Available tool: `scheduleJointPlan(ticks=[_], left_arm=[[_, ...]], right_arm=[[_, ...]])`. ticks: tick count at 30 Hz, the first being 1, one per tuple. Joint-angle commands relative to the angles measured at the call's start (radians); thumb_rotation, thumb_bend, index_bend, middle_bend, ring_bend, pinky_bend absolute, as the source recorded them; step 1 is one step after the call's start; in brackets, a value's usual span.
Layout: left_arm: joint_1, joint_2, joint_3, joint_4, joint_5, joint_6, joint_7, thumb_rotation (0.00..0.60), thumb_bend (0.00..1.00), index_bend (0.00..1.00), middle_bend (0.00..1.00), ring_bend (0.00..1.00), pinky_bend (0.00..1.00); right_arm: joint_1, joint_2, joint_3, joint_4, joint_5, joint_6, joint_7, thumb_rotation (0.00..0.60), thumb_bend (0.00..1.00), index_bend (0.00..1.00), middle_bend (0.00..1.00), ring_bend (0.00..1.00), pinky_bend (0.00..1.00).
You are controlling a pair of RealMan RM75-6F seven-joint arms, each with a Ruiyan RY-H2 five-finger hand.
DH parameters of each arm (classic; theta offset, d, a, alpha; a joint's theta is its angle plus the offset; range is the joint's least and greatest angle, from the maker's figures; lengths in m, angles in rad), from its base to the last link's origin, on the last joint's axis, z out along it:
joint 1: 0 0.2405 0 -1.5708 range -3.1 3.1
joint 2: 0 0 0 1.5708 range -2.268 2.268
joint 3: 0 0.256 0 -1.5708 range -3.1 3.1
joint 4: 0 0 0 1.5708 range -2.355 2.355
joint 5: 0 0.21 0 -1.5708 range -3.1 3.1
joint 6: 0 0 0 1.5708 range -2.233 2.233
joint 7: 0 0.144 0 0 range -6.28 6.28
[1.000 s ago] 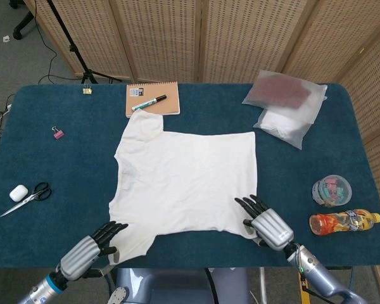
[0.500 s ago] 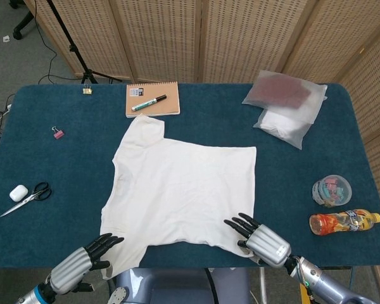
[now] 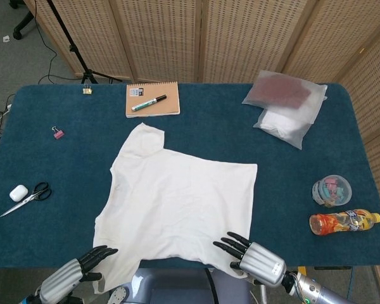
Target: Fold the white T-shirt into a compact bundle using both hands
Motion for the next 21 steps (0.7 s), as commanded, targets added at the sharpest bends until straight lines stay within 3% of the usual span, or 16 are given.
scheduleJointPlan(ticks=[1, 6, 10, 16, 21], left_arm=[[-0.003, 0.011, 0.014, -0.017, 0.012, -0.004, -0.010, 0.600, 0.51, 0.70, 0.00, 0.00, 0.00], [-0.003, 0.024, 0.030, -0.036, 0.030, -0.010, -0.015, 0.600, 0.51, 0.70, 0.00, 0.00, 0.00], [-0.003, 0.025, -0.006, -0.059, -0.005, -0.010, -0.007, 0.600, 0.51, 0.70, 0.00, 0.00, 0.00], [-0.018, 0.032, -0.084, -0.132, -0.105, -0.055, 0.009, 0.600, 0.51, 0.70, 0.00, 0.00, 0.00], [-0.082, 0.064, -0.203, -0.248, -0.240, -0.146, 0.018, 0.600, 0.52, 0.70, 0.00, 0.00, 0.00]], right_arm=[[0.000, 0.005, -0.006, -0.006, -0.011, 0.004, -0.009, 0.600, 0.47, 0.70, 0.01, 0.00, 0.00], [-0.004, 0.011, -0.016, -0.017, -0.027, 0.012, -0.021, 0.600, 0.47, 0.70, 0.01, 0.00, 0.00], [-0.012, -0.001, 0.002, -0.009, 0.014, 0.005, -0.010, 0.600, 0.47, 0.70, 0.01, 0.00, 0.00], [-0.009, -0.005, 0.054, -0.006, 0.104, -0.011, 0.023, 0.600, 0.47, 0.70, 0.01, 0.00, 0.00], [0.009, 0.003, 0.129, -0.001, 0.237, -0.049, 0.091, 0.600, 0.47, 0.70, 0.01, 0.00, 0.00]])
